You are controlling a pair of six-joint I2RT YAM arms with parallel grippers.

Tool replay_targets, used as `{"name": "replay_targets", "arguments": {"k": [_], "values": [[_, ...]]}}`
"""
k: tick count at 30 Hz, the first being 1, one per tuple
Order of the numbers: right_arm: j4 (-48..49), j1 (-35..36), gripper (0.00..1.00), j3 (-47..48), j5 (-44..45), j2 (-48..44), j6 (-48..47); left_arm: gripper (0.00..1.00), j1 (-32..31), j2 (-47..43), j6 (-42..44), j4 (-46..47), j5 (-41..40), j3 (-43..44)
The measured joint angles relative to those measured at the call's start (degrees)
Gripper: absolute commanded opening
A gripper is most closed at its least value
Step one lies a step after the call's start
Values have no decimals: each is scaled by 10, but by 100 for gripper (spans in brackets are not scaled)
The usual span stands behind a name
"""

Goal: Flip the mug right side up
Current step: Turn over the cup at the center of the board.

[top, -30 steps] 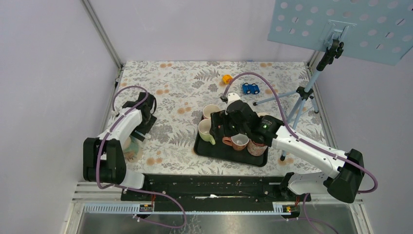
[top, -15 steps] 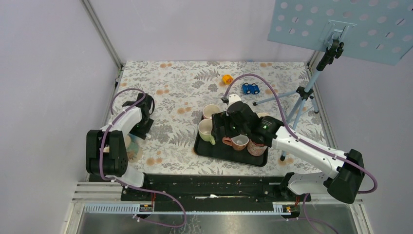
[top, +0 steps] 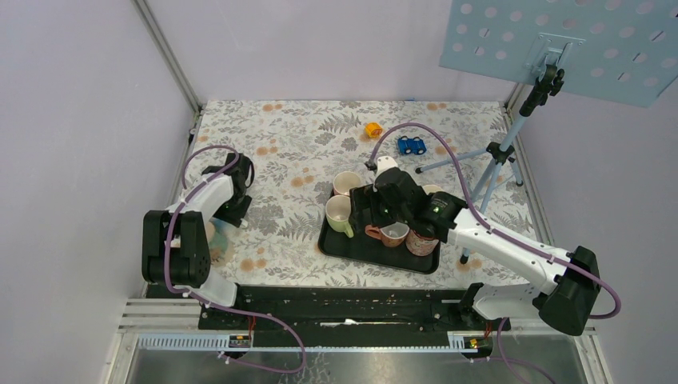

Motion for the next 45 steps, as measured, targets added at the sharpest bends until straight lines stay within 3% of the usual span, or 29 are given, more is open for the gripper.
{"name": "replay_targets", "arguments": {"k": [6,11,20,26,45], "values": [[0,-1,100,-8,0,-3,0,33,0,0,0,-1,0,0],[0,-2,100,-15,0,-7,0,0,0,0,-3,1,1,0],[0,-3,100,-19,0,-20,1,0,-8,-4,11,23,23,-1],[1,-3,100,-21,0,-30,7,0,-47,-32,29,31,71,-4],[58,-25,100,-23,-31,-33,40,0,-113,-118,179,104,219,13]]}}
